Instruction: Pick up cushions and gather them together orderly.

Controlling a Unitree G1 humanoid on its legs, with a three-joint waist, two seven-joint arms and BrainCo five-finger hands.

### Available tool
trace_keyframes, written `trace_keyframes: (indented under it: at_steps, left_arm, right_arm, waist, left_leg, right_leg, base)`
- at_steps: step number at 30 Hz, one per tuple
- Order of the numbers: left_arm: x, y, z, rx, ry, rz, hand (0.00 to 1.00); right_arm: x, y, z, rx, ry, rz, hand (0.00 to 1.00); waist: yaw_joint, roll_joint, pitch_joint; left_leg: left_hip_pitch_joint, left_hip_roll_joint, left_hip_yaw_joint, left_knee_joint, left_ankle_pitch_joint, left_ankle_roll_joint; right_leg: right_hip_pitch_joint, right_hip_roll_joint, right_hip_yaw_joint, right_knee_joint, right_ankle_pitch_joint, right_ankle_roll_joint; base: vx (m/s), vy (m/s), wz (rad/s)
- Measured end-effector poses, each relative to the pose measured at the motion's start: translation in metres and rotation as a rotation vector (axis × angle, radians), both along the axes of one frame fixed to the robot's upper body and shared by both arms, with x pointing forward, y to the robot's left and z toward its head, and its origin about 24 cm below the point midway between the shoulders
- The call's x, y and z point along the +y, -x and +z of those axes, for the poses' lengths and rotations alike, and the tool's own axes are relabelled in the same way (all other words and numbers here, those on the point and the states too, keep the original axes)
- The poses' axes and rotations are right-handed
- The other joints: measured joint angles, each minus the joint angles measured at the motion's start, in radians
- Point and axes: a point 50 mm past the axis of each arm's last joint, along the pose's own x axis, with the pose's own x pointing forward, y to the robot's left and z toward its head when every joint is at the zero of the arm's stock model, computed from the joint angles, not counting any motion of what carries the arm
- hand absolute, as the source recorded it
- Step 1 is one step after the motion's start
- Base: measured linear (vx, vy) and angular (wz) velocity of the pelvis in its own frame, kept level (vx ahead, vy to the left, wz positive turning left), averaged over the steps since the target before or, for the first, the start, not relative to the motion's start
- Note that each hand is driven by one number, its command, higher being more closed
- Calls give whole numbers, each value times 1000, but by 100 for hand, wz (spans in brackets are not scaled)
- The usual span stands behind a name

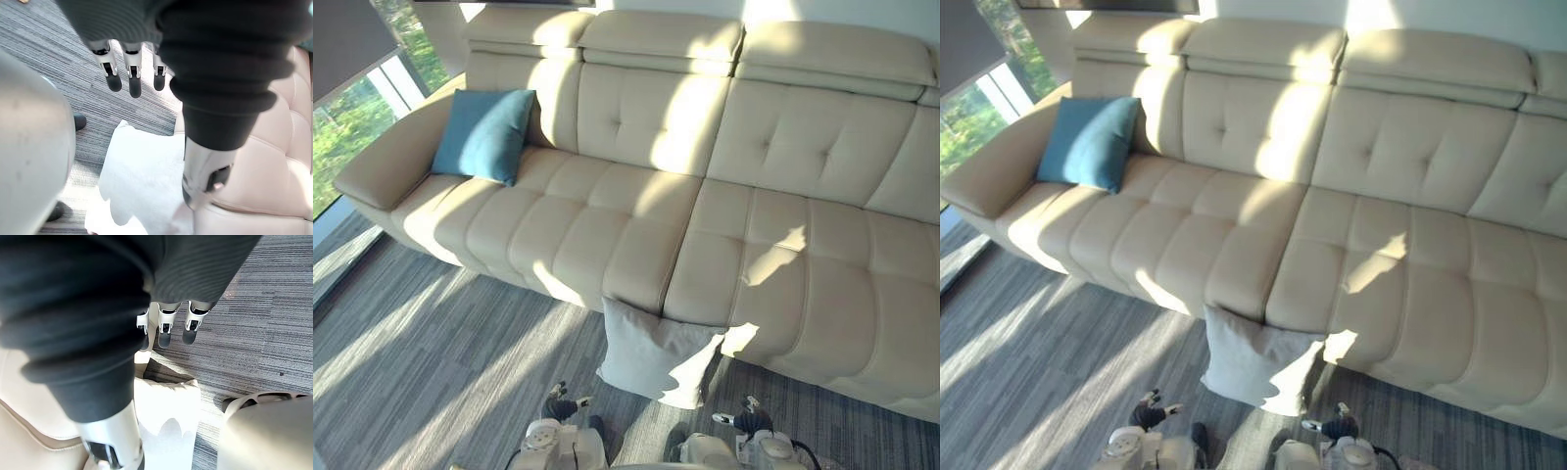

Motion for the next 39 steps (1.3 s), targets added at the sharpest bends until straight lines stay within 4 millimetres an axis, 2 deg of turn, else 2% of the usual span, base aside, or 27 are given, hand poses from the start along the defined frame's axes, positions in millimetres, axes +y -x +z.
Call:
trace_keyframes:
  at_steps: [3, 6, 12, 14, 17, 18, 20, 21, 23, 24, 26, 27, 28, 29, 30, 31, 32, 34, 36, 38, 39]
  left_arm:
    - [3, 2, 0, 6, -7, -2, 0]
    - [3, 6, -2, 17, -7, 0, 0]
    - [5, 11, -4, 38, -14, 2, 0]
    - [7, 5, -1, 14, -20, 2, 0]
    - [7, -41, 20, -126, -40, 2, 0]
    - [9, -67, 35, -217, -48, 28, 0]
    - [15, -99, 60, -339, -59, 67, 0]
    - [16, -104, 64, -362, -59, 73, 0]
    - [20, -136, 96, -511, -67, 98, 0]
    - [21, -140, 100, -529, -64, 103, 0]
    - [24, -165, 130, -648, -55, 136, 0]
    - [27, -175, 144, -702, -45, 161, 0]
    - [30, -192, 170, -787, -36, 195, 0]
    - [32, -199, 181, -822, -29, 210, 0]
    - [37, -210, 202, -886, -29, 224, 0]
    - [44, -222, 229, -962, -27, 247, 0]
    - [45, -226, 238, -986, -28, 247, 0]
    - [46, -242, 282, -1102, -40, 229, 0]
    - [42, -248, 301, -1153, -33, 217, 0]
    - [30, -255, 326, -1219, -24, 173, 0]
    - [26, -257, 331, -1232, -26, 155, 0]
  right_arm:
    - [10, 5, -3, 11, -28, -6, 0]
    - [15, 4, -3, 8, -44, -2, 0]
    - [10, 1, -2, -1, -30, -10, 0]
    - [9, -13, 3, -36, -20, -5, 0]
    - [-1, -53, 24, -175, 11, -31, 0]
    - [-7, -77, 41, -281, 27, -72, 0]
    - [-15, -106, 69, -433, 44, -124, 0]
    - [-16, -110, 73, -456, 47, -126, 0]
    - [-19, -134, 99, -578, 57, -157, 0]
    - [-20, -137, 102, -592, 59, -160, 0]
    - [-22, -156, 122, -672, 55, -190, 0]
    - [-22, -166, 132, -709, 49, -201, 0]
    - [-22, -182, 151, -772, 31, -219, 0]
    - [-22, -190, 162, -809, 23, -226, 0]
    - [-20, -206, 186, -890, 2, -239, 0]
    - [-19, -225, 221, -1004, -7, -235, 0]
    - [-19, -230, 232, -1036, -6, -231, 0]
    - [-16, -253, 292, -1207, -33, -218, 0]
    - [-14, -260, 320, -1289, -47, -211, 0]
    - [-8, -266, 353, -1373, -51, -182, 0]
    - [-6, -267, 361, -1391, -50, -168, 0]
  waist:
    - [0, -20, -13]
    - [2, -11, -15]
    - [0, 8, -19]
    - [2, 4, 9]
    - [1, -7, 111]
    - [4, -7, 164]
    - [5, -9, 214]
    - [6, -8, 214]
    - [11, -18, 246]
    - [11, -17, 252]
    - [9, -18, 260]
    - [9, -16, 274]
    - [9, -17, 302]
    - [9, -16, 316]
    - [10, -16, 329]
    - [10, -18, 340]
    - [10, -17, 342]
    - [13, -17, 371]
    - [15, -14, 374]
    - [19, -12, 375]
    - [20, -12, 375]
  left_leg:
    - [41, -29, 35, -54, 11, 17]
    - [95, -43, 67, -113, 19, 29]
    - [102, -39, 96, -143, 20, 31]
    - [84, -38, 114, -135, 19, 32]
    - [-103, -17, 121, 76, -42, 55]
    - [-205, 7, 122, 200, -85, 57]
    - [-344, 47, 121, 367, -146, 61]
    - [-369, 56, 121, 391, -157, 61]
    - [-502, 92, 119, 530, -211, 66]
    - [-524, 97, 117, 552, -216, 67]
    - [-666, 118, 104, 643, -238, 76]
    - [-724, 128, 101, 672, -239, 78]
    - [-800, 134, 92, 717, -237, 78]
    - [-835, 137, 89, 738, -238, 79]
    - [-914, 146, 87, 780, -241, 84]
    - [-1016, 152, 85, 826, -239, 90]
    - [-1046, 154, 84, 838, -239, 92]
    - [-1165, 158, 81, 888, -235, 99]
    - [-1230, 158, 76, 910, -232, 104]
    - [-1312, 156, 64, 937, -229, 108]
    - [-1330, 155, 63, 942, -227, 110]
  right_leg:
    - [16, -22, 24, -35, 10, 24]
    - [27, -28, 62, -51, 14, 36]
    - [0, -17, 93, -49, 15, 39]
    - [-45, -18, 104, -3, -1, 36]
    - [-207, -36, 113, 162, -21, 35]
    - [-288, -35, 110, 237, -34, 36]
    - [-405, -27, 109, 346, -63, 32]
    - [-428, -23, 109, 362, -67, 33]
    - [-548, -20, 104, 458, -111, 12]
    - [-567, -20, 101, 475, -115, 11]
    - [-701, -20, 94, 552, -128, 9]
    - [-755, -19, 89, 576, -128, 8]
    - [-828, -21, 89, 621, -127, 0]
    - [-863, -22, 88, 641, -128, -2]
    - [-941, -22, 90, 680, -129, -5]
    - [-1046, -23, 97, 727, -128, -7]
    - [-1078, -24, 98, 739, -127, -8]
    - [-1200, -30, 102, 796, -126, -9]
    - [-1263, -38, 96, 823, -126, -9]
    - [-1340, -50, 83, 855, -127, -9]
    - [-1358, -54, 80, 861, -127, -9]
  base:
    - [97, 118, -20]
    - [55, 87, -27]
    - [22, 11, -22]
    - [-17, -27, -21]
    - [-141, -50, -5]
    - [-220, -26, -4]
    - [-265, -24, -11]
    - [-221, -7, -22]
    - [-192, -5, -18]
    - [-200, -11, -8]
    - [-185, -9, -5]
    - [-144, -9, -1]
    - [-101, -11, 0]
    - [-155, -20, -5]
    - [-144, -23, -12]
    - [-138, -22, -13]
    - [-90, -17, -12]
    - [-74, -12, -2]
    - [-64, -21, 7]
    - [-83, -36, 9]
    - [-99, -34, 8]
